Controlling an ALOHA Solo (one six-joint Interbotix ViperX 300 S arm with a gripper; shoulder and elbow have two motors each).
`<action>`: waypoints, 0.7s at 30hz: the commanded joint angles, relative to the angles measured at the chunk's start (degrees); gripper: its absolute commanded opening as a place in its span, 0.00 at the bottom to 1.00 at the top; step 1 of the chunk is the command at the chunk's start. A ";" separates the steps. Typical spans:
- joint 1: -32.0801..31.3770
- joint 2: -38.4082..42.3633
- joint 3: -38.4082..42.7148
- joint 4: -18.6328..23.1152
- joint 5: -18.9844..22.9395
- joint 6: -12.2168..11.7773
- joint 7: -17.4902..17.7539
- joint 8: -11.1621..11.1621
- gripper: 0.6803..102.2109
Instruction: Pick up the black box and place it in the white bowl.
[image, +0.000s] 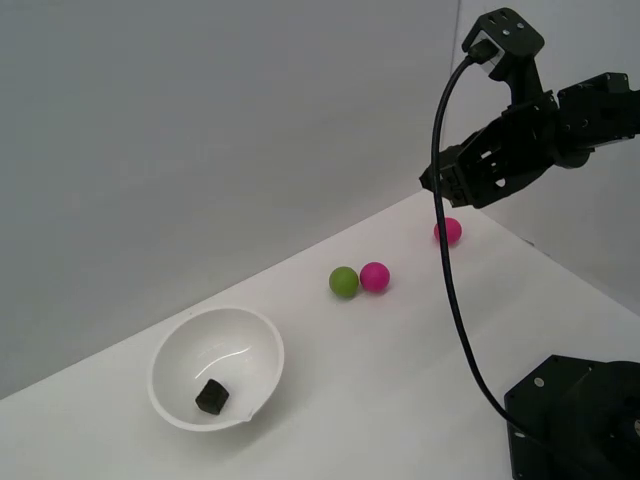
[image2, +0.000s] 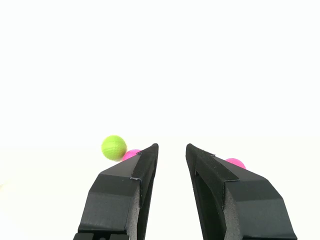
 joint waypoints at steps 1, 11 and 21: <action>2.29 3.34 3.52 1.32 1.32 -0.88 0.09 0.26 0.30; 5.19 15.21 15.47 9.93 9.67 -0.26 -1.67 0.26 0.30; 6.68 20.92 21.27 11.60 11.51 -0.26 -1.32 0.26 0.30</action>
